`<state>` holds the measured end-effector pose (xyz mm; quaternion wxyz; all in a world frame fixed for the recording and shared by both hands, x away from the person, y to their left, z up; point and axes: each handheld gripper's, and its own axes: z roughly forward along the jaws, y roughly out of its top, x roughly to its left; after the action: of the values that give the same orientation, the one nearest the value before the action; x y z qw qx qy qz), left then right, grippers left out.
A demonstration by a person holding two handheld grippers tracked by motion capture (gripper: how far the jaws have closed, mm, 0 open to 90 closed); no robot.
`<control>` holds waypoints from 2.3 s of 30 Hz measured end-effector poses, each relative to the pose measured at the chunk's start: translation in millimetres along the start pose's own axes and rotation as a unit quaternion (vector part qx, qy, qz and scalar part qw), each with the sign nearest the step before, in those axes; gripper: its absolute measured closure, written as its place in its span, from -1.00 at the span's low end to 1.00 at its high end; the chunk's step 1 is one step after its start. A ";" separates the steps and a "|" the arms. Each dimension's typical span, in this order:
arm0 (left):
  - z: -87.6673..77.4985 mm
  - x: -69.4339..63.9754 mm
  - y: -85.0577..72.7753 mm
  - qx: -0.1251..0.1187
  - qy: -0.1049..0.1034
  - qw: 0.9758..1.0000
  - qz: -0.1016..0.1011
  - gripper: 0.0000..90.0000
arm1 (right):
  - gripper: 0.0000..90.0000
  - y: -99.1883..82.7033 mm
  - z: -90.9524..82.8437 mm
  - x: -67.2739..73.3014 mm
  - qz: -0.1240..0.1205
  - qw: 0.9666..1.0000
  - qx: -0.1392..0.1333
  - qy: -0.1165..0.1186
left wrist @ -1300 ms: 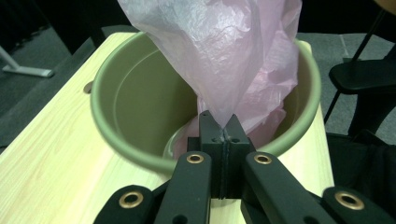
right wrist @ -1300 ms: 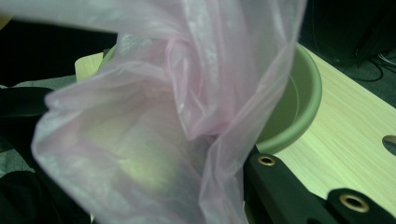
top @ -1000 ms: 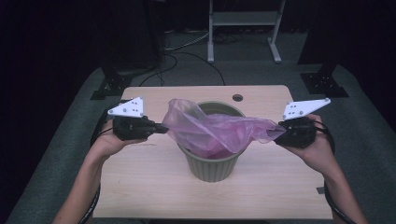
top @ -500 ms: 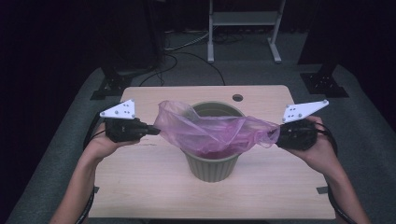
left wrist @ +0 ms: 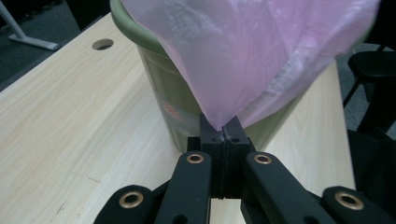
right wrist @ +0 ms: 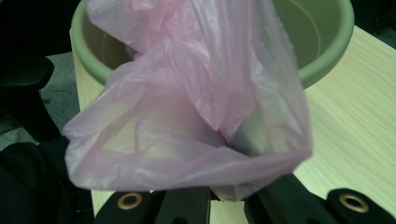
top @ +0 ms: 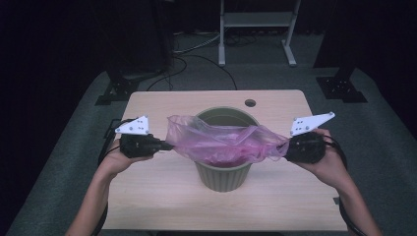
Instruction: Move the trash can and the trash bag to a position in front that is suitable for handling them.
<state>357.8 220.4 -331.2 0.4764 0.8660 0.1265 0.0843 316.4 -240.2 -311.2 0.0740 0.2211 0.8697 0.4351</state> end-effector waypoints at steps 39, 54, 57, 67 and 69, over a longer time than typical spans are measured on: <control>-18.9 24.2 8.6 0.009 0.022 0.998 -0.053 0.10 | 0.14 -15.2 -30.4 -30.3 0.044 0.997 -0.052 -0.022; -24.5 13.0 44.2 0.001 0.012 1.000 -0.026 -0.08 | 0.07 10.2 -56.2 -15.0 0.020 0.997 -0.073 -0.020; -17.1 14.6 46.1 0.002 0.009 1.000 -0.028 -0.12 | 0.06 16.1 -48.9 -13.4 0.016 0.997 -0.067 -0.017; 19.2 25.0 45.5 0.013 -0.008 0.998 -0.054 -0.07 | 0.04 23.5 -5.7 -26.9 0.045 0.998 -0.048 -0.024; 23.5 26.0 45.3 0.013 -0.014 0.998 -0.058 0.02 | 0.12 24.2 -0.2 -28.5 0.049 0.997 -0.047 -0.028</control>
<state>395.1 185.9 -304.7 0.4706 0.8646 0.1708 0.0429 349.5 -240.4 -293.8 0.0874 0.2718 0.8341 0.4719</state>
